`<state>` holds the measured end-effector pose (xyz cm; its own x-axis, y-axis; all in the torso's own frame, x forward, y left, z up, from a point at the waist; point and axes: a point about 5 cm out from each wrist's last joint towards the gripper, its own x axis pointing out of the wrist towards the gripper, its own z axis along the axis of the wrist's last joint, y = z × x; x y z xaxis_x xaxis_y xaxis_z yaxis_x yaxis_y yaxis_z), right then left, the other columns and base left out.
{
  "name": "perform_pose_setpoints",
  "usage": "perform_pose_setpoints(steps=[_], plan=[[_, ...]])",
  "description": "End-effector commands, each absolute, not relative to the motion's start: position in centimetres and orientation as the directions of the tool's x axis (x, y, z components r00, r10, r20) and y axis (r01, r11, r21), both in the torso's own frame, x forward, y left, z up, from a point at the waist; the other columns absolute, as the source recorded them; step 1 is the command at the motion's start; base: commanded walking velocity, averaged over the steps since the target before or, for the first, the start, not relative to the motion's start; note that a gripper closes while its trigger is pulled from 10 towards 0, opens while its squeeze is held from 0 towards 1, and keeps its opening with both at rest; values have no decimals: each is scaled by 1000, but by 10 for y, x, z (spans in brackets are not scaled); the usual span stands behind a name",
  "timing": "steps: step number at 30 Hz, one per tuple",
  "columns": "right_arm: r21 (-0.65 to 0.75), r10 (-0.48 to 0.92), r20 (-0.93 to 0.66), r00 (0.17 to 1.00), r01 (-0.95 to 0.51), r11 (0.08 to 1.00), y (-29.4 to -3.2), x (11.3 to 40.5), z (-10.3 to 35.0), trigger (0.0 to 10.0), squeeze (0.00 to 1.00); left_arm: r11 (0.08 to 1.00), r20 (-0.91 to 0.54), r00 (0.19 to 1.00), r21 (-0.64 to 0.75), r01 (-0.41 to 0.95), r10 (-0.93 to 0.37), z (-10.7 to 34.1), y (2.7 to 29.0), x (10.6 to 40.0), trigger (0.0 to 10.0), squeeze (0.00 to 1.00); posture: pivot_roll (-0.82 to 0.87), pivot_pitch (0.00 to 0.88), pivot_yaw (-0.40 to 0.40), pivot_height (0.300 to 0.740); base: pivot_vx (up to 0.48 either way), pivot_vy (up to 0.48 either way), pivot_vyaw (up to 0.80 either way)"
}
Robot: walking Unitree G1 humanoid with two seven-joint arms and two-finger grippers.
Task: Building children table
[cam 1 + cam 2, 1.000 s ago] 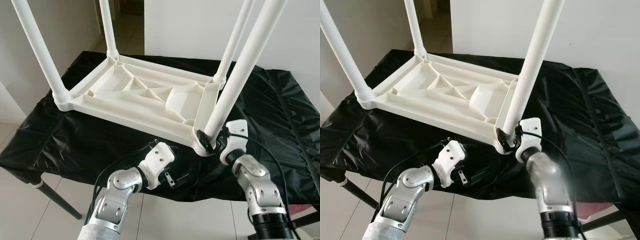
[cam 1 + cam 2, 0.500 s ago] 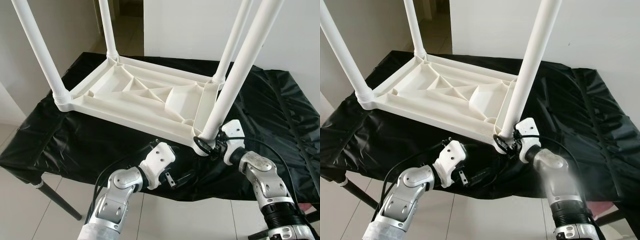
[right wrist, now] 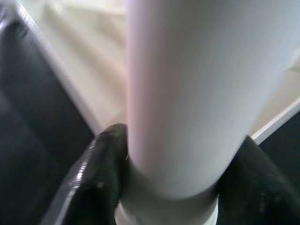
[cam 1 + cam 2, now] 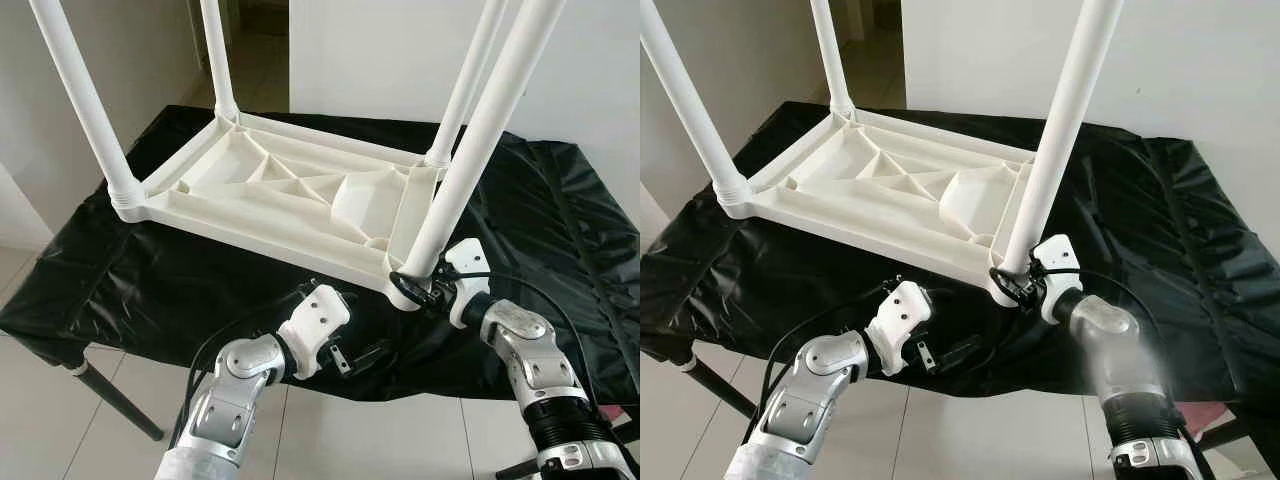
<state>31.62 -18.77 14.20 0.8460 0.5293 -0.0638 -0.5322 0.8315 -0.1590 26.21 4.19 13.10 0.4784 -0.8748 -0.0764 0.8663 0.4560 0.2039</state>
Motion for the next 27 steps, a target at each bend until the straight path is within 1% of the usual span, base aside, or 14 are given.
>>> perform_pose_setpoints(steps=[1,2,4,6,8,9,12,13,14,16,18,22,26,27], plan=[[-124,498,-61,865,-502,856,-183,314,140,10000,0,587,-56,609,210,782,-791,131,47,267,10000,0,-46,65,-5,740,0,0,0],[-124,498,-61,865,-502,856,-183,314,140,10000,0,587,-56,609,210,782,-791,131,47,267,10000,0,-46,65,-5,740,0,0,0],[-89,397,-68,916,-401,912,-177,313,138,10000,0,586,-56,608,209,783,-792,131,47,267,10000,0,-47,66,-4,740,0,0,0],[-86,382,-69,921,-387,918,-177,313,137,10000,0,586,-56,608,209,783,-792,131,46,267,10000,0,-47,66,-4,740,0,0,0],[-32,295,-50,954,-297,954,-171,311,138,10000,0,584,-57,606,210,784,-794,131,46,267,10000,0,-49,67,1,740,0,0,0],[-17,224,-55,973,-225,974,-164,308,138,10000,0,583,-57,605,209,785,-794,132,47,267,10000,0,-50,69,2,740,0,0,0],[-8,187,-56,981,-188,982,-160,305,136,10000,0,583,-58,605,209,786,-795,132,47,267,10000,0,-51,71,4,740,0,0,0],[6,97,-65,993,-97,995,-153,300,133,10000,0,580,-59,602,210,787,-796,131,46,267,10000,0,-51,70,1,740,0,0,0],[9,73,-70,995,-73,997,-152,299,132,10000,0,579,-59,602,210,788,-797,131,46,267,10000,0,-51,70,1,740,0,0,0],[9,61,-75,995,-61,998,-151,298,132,10000,0,579,-59,602,210,788,-797,131,46,267,10000,0,-51,70,1,740,0,0,0],[26,-123,-106,987,127,992,-139,290,126,10000,0,581,-57,603,208,786,-795,131,45,267,10000,0,-46,71,-5,740,0,0,0],[40,-151,-125,980,157,987,-130,287,125,10000,0,583,-56,604,207,786,-795,131,45,266,10000,0,-41,72,-8,740,0,0,0],[40,-151,-125,980,157,987,-130,287,125,10000,0,583,-56,604,207,786,-795,131,45,266,10000,0,-41,72,-8,740,0,0,0],[51,-128,-133,983,136,989,-124,286,126,10000,0,584,-56,605,206,785,-794,131,45,266,10000,0,-41,71,-8,740,0,0,0]])
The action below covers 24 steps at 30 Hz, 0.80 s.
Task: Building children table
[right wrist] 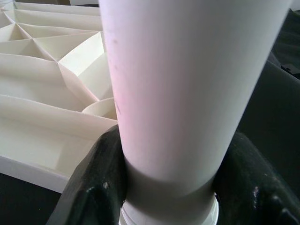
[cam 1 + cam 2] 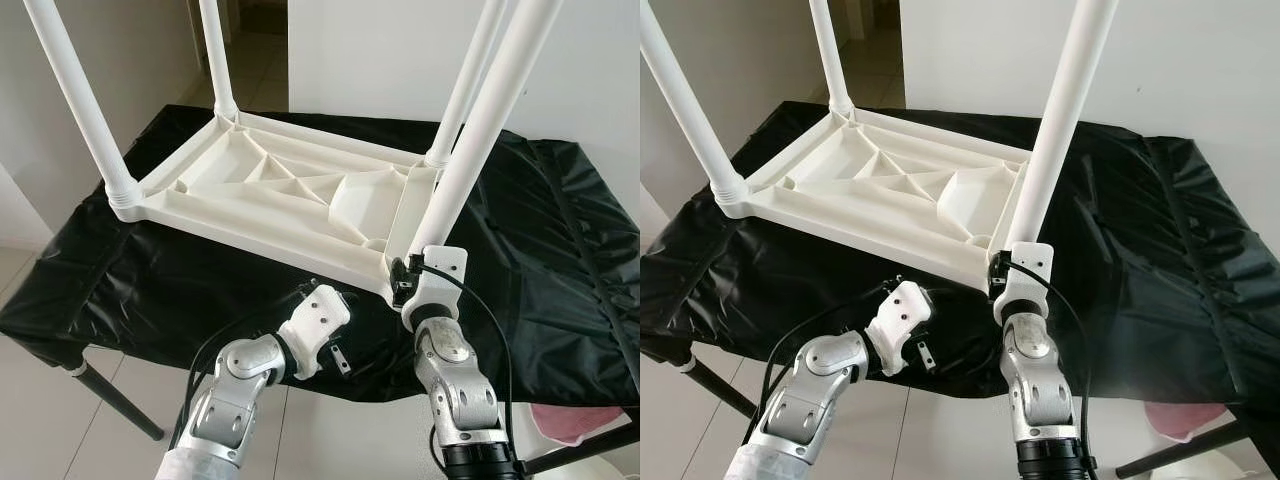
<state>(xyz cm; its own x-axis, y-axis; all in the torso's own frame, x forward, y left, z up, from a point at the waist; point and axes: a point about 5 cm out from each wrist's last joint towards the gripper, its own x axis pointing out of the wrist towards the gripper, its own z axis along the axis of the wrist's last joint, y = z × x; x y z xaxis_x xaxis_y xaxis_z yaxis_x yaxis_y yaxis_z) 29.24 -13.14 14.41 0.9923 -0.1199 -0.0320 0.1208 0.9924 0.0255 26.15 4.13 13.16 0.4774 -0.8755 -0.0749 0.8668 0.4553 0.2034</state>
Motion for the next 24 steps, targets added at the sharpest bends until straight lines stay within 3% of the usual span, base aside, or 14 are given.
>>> perform_pose_setpoints(steps=[1,2,3,10,11,12,15,16,17,18,20,24], plan=[[51,-128,-133,983,136,989,-124,286,126,10000,0,584,-56,605,206,785,-794,131,45,266,10000,0,-41,71,-8,740,0,0,0],[51,-128,-133,983,136,989,-124,286,126,10000,0,584,-56,605,206,785,-794,131,45,266,10000,0,-41,71,-8,740,0,0,0],[71,-106,-120,987,115,991,-124,287,128,10000,1000,585,-55,606,205,785,-793,131,45,266,10000,0,-43,70,-10,740,0,0,0],[62,39,-12,999,-39,997,-145,296,144,10000,1000,588,-53,609,204,783,-792,131,44,266,10000,0,-47,70,-14,740,0,0,0],[49,64,-7,998,-63,997,-147,298,145,10000,247,588,-53,609,203,783,-792,132,44,266,10000,0,-47,70,-14,740,0,0,0],[35,122,-6,992,-122,992,-148,298,144,10000,247,588,-52,608,203,783,-792,132,44,266,10000,0,-47,70,-14,740,0,0,0],[35,122,-6,992,-122,992,-148,298,144,10000,247,588,-52,608,203,783,-792,132,44,266,10000,0,-47,70,-14,740,0,0,0],[21,214,3,977,-214,977,-148,298,144,10000,0,587,-52,607,203,784,-793,131,44,266,10000,0,-48,70,-13,740,0,0,0],[21,214,3,977,-214,977,-148,298,144,10000,0,587,-52,607,203,784,-793,131,44,266,10000,0,-48,70,-13,740,0,0,0],[-64,378,6,926,-377,924,-153,301,146,10000,0,579,-58,600,203,789,-798,131,46,266,10000,0,-46,70,-8,740,0,0,0],[-64,378,6,926,-377,924,-153,301,146,10000,0,579,-58,600,203,789,-798,131,46,266,10000,0,-46,70,-8,740,0,0,0],[-148,506,-15,863,-502,852,-157,306,147,10000,0,554,-69,573,188,811,-816,130,46,263,10000,0,-45,68,-4,740,0,0,0]])
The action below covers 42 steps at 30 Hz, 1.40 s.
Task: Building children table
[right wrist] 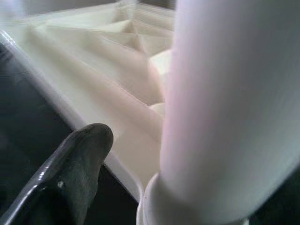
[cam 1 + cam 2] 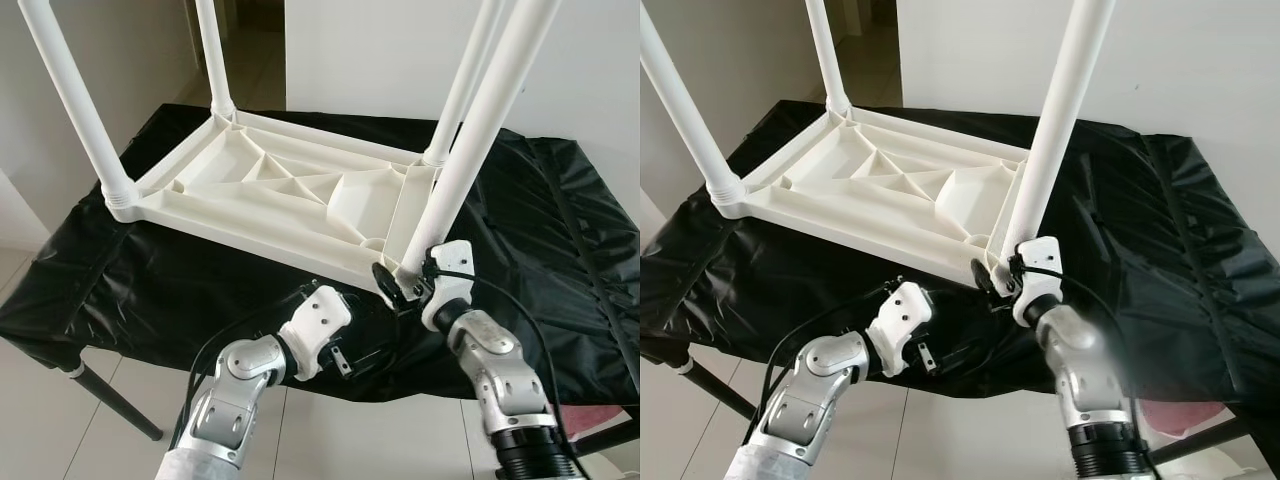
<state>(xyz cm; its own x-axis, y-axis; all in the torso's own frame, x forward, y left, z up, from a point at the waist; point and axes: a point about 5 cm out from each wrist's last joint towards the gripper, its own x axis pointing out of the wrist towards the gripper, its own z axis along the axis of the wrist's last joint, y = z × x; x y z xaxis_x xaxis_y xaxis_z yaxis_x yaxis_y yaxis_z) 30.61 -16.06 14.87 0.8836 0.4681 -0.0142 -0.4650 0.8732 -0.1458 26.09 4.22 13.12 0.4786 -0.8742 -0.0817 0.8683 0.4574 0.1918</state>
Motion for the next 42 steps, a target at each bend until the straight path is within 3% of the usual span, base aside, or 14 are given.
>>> perform_pose_setpoints(steps=[1,5,6,9,10,11,12,22,23,28,29,35,38,42], plan=[[-170,546,-38,837,-544,821,-159,310,147,10000,0,546,-70,569,207,812,-820,131,45,262,10000,0,-43,68,-3,740,0,0,0],[-184,567,-64,821,-568,802,-163,315,144,10000,0,549,-71,573,210,809,-816,131,45,263,10000,0,-36,64,-5,740,0,0,0],[-207,570,-75,818,-572,794,-167,318,143,4941,0,555,-71,579,209,805,-812,131,46,264,10000,0,-34,64,-6,740,0,0,0],[-208,576,-76,814,-578,789,-168,319,143,4941,0,557,-70,580,209,804,-812,131,47,264,10000,0,-34,64,-6,740,0,0,0],[-214,580,-82,810,-583,784,-171,320,142,2706,0,559,-69,582,210,802,-810,132,47,265,10000,0,-29,63,-8,740,0,0,0],[-217,590,-85,803,-593,775,-173,321,141,2706,0,560,-69,584,210,801,-809,132,47,265,10000,0,-29,63,-8,740,0,0,0],[-221,601,-83,795,-603,767,-175,321,140,0,0,561,-70,585,210,801,-808,131,48,264,10000,0,-29,63,-8,740,0,0,0],[-221,608,-74,790,-608,763,-182,325,138,0,0,562,-72,585,207,801,-808,131,47,264,10000,0,-31,64,-8,740,0,0,0],[-208,602,-73,795,-603,770,-182,324,137,5804,0,562,-73,585,207,801,-808,131,47,264,10000,0,-30,64,-7,740,0,0,0],[-190,598,-67,799,-598,778,-182,324,136,5804,0,561,-74,585,208,801,-808,131,47,264,10000,0,-30,64,-7,740,0,0,0],[-168,572,-54,819,-572,803,-179,323,137,10000,0,560,-75,584,207,802,-808,131,47,263,10000,0,-33,65,-6,740,0,0,0],[-102,457,-11,890,-455,884,-169,319,144,10000,0,555,-79,579,205,806,-812,130,46,262,10000,0,-36,64,-7,740,0,0,0],[-34,329,21,944,-328,944,-160,315,149,10000,0,550,-79,574,204,810,-815,129,45,262,10000,0,-40,60,-6,740,0,0,0],[-5,280,21,960,-280,960,-158,314,150,10000,0,549,-79,572,204,811,-816,129,44,262,10000,0,-40,60,-6,740,0,0,0]])
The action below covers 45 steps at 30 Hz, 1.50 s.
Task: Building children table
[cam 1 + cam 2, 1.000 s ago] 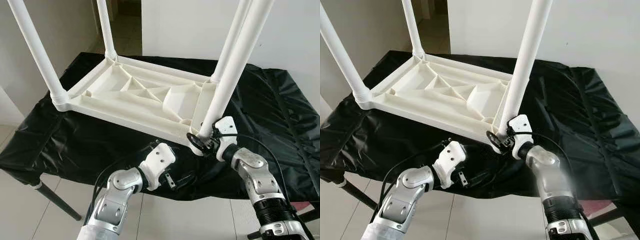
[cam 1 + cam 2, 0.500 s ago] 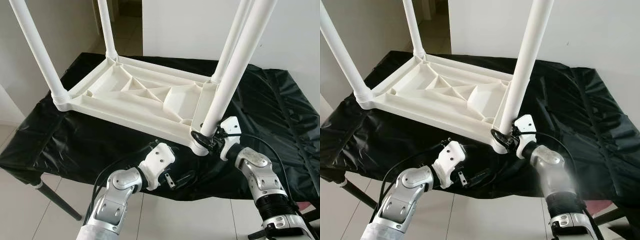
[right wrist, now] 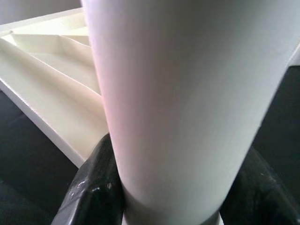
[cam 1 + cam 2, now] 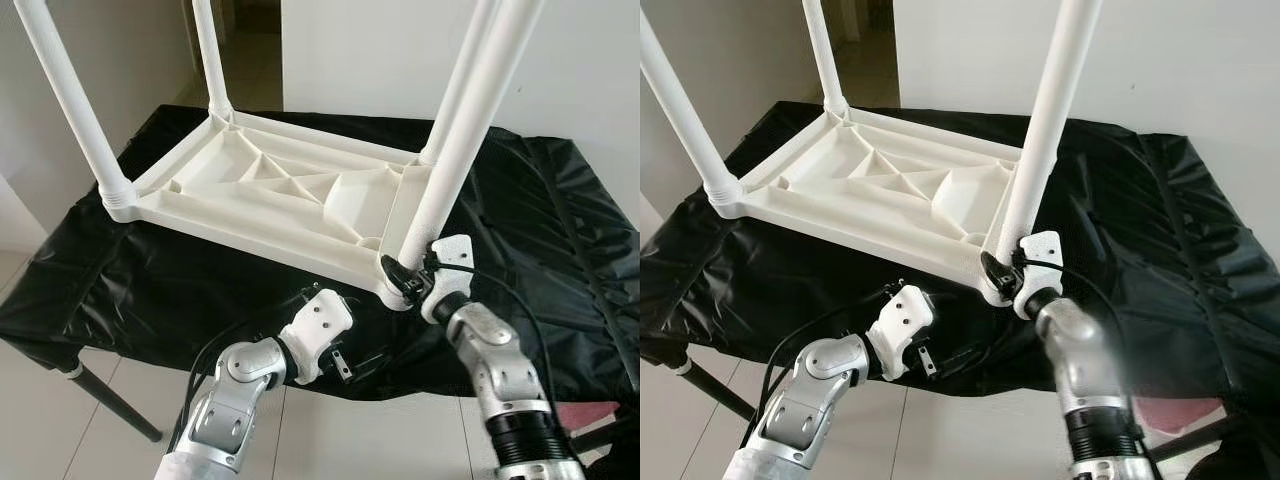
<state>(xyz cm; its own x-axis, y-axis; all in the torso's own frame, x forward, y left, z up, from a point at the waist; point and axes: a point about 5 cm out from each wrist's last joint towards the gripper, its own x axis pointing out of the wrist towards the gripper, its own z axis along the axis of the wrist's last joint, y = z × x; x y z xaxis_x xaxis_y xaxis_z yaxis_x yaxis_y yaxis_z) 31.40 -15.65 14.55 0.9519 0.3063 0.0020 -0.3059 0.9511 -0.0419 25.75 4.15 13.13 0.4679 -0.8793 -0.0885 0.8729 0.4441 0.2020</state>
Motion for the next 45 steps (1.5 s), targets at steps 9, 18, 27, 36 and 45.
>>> perform_pose_setpoints(steps=[9,18,27,36,45], plan=[[-9,-61,-10,998,61,998,-141,299,143,10000,0,552,-80,576,203,809,-814,128,44,260,10000,0,-24,54,-22,740,0,0,0],[38,-158,10,987,158,987,-137,293,147,10000,0,565,-79,586,193,802,-806,127,45,259,10000,0,-22,45,-24,740,0,0,0],[70,-126,68,990,121,990,-141,291,154,10000,1000,567,-76,590,201,799,-804,129,47,261,10000,0,-26,44,-23,740,0,0,0],[22,-81,152,985,78,997,-147,267,157,10000,0,591,-56,611,198,782,-789,132,53,264,10000,0,-32,50,-27,740,0,0,0],[-23,2,163,987,2,1000,-154,235,143,10000,0,661,-14,676,190,726,-737,142,76,276,10000,0,-32,52,-26,740,0,0,0]])
